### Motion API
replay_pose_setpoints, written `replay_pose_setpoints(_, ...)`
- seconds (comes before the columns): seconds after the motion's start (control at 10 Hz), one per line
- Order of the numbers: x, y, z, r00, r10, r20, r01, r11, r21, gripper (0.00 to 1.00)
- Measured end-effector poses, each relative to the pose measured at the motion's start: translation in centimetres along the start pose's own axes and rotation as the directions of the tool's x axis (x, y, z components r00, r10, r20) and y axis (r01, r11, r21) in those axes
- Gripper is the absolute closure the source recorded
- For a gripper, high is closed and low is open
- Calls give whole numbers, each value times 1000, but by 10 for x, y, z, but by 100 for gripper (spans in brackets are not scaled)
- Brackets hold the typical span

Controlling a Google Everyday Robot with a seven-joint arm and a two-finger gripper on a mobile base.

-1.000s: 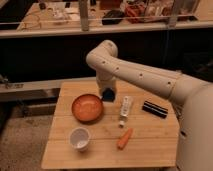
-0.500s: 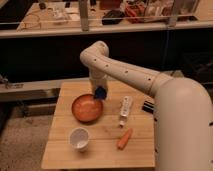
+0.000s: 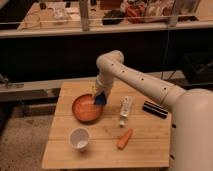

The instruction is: Place the white sponge in the ceramic bowl

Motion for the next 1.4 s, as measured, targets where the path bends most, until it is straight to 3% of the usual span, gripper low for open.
replay_pose_setpoints(0.2,-3,-14,11,999,-33,12,33,999,26,99)
replay_pose_setpoints(0.4,-4,-28,27,997,-69,30,67,997,49,84)
replay_pose_setpoints(0.7,-6,-37,51,994,-96,56,92,993,76,52)
replay_pose_setpoints(1.0,-9,-44,50,993,-111,33,108,991,81,23)
replay_pose_setpoints(1.4,-10,-52,41,993,-116,18,114,989,95,20)
